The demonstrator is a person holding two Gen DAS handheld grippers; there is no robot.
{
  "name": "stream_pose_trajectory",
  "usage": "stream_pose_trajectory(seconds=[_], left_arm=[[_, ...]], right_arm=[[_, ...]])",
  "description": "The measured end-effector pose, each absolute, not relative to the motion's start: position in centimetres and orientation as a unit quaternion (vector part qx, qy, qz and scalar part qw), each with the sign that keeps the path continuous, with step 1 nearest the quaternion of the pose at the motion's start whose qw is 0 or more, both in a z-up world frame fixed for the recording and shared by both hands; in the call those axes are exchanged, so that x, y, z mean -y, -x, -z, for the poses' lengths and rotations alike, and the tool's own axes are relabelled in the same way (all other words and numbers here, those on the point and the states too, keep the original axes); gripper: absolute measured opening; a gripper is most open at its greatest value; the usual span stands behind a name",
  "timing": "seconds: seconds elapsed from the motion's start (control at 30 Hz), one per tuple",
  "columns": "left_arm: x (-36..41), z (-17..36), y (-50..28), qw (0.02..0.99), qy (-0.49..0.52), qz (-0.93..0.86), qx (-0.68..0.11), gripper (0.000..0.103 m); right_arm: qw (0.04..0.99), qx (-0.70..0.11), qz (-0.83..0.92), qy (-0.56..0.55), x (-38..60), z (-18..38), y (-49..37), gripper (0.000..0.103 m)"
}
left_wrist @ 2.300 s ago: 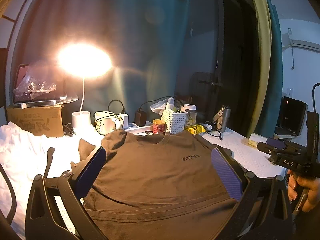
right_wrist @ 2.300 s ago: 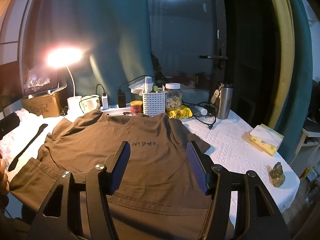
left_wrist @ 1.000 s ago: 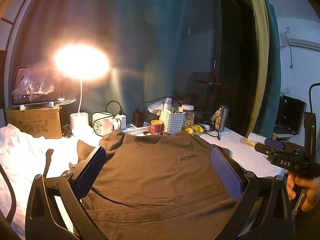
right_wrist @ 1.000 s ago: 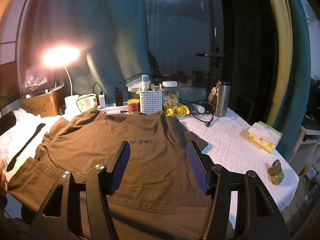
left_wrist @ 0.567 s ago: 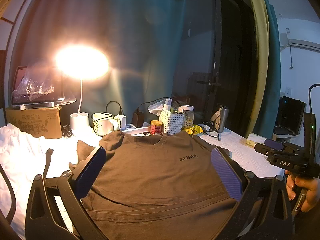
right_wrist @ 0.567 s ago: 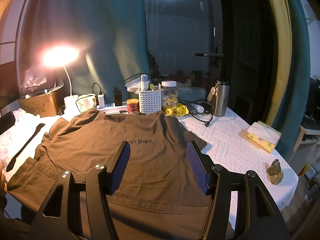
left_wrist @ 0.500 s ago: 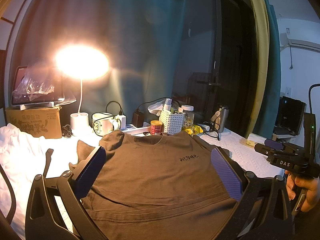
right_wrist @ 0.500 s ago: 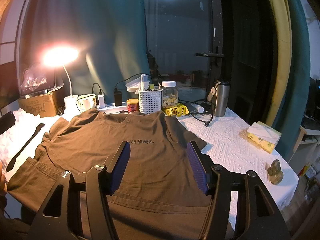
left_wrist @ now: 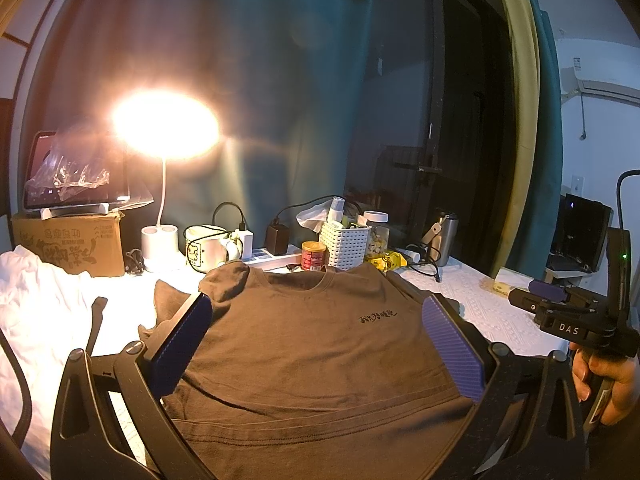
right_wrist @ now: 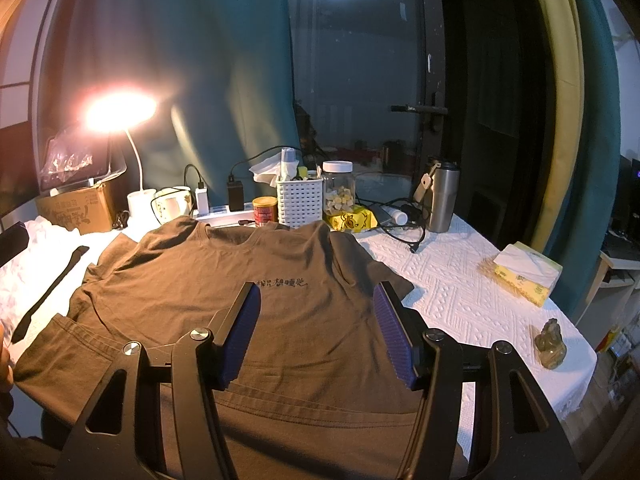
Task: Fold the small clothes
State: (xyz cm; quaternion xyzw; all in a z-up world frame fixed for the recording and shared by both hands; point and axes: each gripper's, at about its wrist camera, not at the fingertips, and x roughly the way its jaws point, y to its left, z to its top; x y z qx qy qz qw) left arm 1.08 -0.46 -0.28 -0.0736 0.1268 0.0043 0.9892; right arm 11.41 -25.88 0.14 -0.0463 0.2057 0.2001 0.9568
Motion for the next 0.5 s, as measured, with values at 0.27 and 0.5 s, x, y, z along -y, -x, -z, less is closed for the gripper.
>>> stream_pose_trajectory(seconds=[0.27,0.5], left_arm=[[0.5,0.2,-2.4,0.988,0.073,-0.003,-0.136,0.103],[0.4,1.1,-4.3,0.985,0.072,-0.006,-0.155,0.103]], right_arm=[[0.955,-0.220,-0.195,0.046,26.7,1.0,-12.8,0.062],[0.951,-0.242,-0.185,0.044,26.3,2.0,-15.0,0.062]])
